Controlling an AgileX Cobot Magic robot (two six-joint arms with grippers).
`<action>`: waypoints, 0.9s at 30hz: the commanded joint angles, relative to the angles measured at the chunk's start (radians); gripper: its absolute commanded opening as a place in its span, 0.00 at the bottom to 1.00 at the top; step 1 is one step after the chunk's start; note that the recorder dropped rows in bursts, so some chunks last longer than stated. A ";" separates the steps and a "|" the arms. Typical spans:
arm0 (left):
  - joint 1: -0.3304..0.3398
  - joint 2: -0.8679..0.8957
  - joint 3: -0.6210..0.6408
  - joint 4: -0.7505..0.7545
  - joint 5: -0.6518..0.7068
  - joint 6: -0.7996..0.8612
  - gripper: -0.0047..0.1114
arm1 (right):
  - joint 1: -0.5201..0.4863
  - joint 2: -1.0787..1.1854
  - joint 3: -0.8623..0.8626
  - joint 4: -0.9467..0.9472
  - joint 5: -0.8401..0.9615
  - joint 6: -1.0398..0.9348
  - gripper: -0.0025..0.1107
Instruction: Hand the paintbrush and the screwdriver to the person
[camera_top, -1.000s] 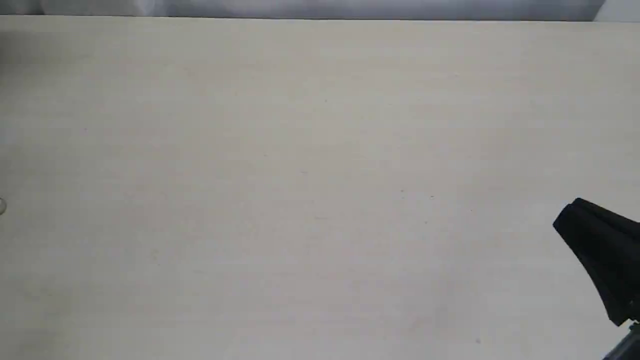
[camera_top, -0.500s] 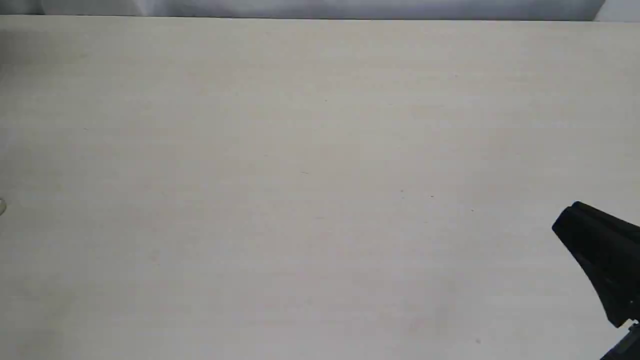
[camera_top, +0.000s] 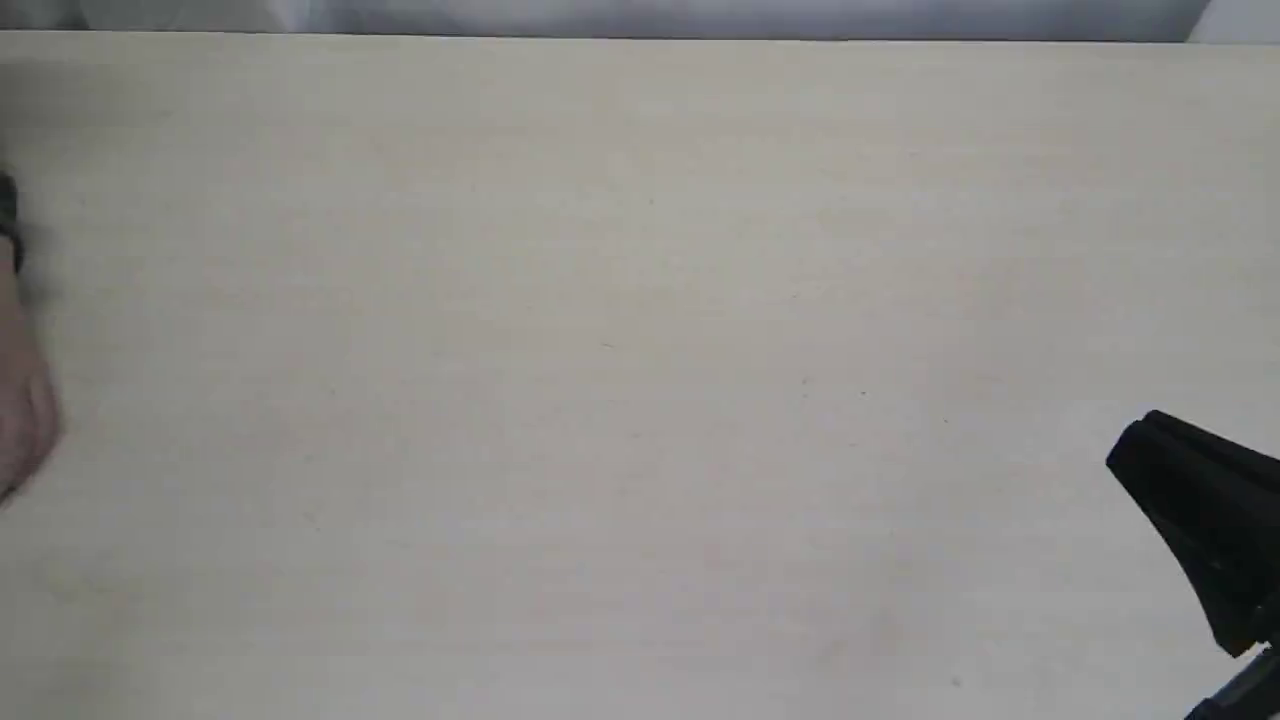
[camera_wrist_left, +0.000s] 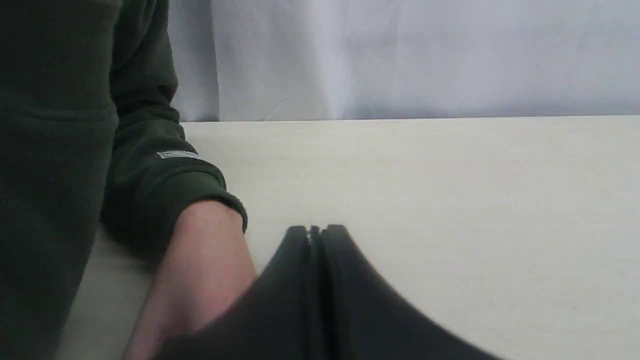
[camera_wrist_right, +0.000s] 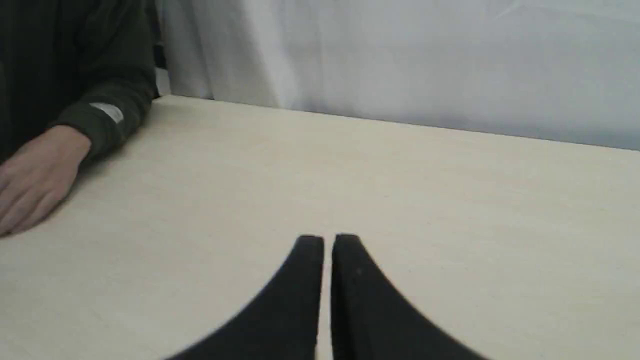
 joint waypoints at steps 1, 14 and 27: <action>-0.008 -0.002 0.002 -0.004 -0.011 -0.002 0.04 | -0.072 -0.041 0.005 -0.020 0.114 -0.009 0.06; -0.008 -0.002 0.002 -0.003 -0.014 -0.002 0.04 | -0.396 -0.159 0.005 -0.039 0.268 -0.009 0.06; -0.008 -0.002 0.002 -0.002 -0.011 -0.002 0.04 | -0.476 -0.159 0.005 -0.039 0.268 -0.009 0.06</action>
